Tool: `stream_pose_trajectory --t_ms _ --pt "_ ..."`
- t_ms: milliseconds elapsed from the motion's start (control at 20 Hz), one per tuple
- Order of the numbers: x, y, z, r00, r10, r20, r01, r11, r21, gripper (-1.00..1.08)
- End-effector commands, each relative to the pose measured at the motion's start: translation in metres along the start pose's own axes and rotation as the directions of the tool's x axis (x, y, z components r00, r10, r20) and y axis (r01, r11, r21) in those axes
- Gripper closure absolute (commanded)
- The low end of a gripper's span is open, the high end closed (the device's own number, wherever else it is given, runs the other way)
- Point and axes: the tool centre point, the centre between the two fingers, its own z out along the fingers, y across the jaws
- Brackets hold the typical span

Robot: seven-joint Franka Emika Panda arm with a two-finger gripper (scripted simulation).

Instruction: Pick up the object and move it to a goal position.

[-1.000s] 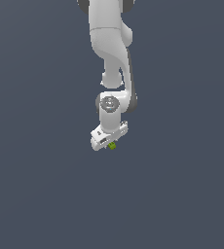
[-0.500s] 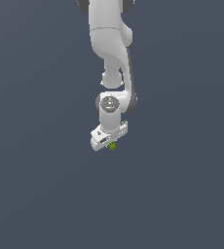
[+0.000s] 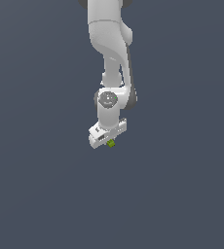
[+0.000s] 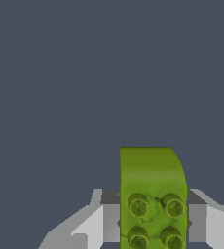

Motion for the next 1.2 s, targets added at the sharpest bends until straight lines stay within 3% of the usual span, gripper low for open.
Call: stream_pose_trajectory --t_ms 0,700,1150 --pt "-0.004 0.003 -0.012 1.000 0.000 -0.001 0.000 1.000 -0.001 1.08" --pt "-0.041 0.021 -0.108 1.000 0.000 -0.001 0.000 1.000 0.000 1.08" --pt "-0.049 0.027 -0.132 1.000 0.000 -0.001 0.000 1.000 0.000 1.08"
